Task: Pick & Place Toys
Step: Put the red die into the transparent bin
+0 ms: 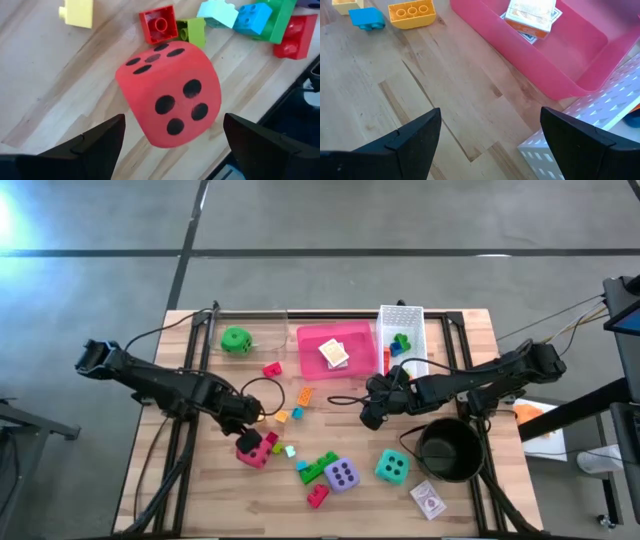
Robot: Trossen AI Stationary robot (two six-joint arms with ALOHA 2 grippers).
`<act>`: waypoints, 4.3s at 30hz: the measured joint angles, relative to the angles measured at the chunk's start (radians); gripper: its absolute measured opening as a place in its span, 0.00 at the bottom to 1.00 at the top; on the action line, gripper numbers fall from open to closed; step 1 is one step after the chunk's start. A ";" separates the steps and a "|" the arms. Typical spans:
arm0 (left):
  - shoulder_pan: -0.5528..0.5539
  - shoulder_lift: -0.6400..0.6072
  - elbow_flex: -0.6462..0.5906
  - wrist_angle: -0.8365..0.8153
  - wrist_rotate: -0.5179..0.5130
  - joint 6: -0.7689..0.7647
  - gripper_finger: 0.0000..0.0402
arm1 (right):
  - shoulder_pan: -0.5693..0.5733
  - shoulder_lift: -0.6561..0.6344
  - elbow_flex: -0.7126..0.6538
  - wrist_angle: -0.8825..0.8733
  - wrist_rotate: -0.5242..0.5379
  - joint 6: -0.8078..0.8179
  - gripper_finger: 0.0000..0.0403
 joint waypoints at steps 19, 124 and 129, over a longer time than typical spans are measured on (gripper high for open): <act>-0.047 0.001 -0.054 -0.014 -0.074 -0.051 0.99 | 0.000 0.000 0.000 0.000 0.000 0.000 0.83; -0.140 -0.078 -0.001 -0.128 -0.371 -0.232 0.00 | 0.006 0.000 0.000 0.052 -0.020 -0.008 0.83; -0.137 -0.043 -0.012 -0.140 -0.373 -0.233 0.00 | 0.006 0.000 0.000 0.053 -0.020 -0.008 0.83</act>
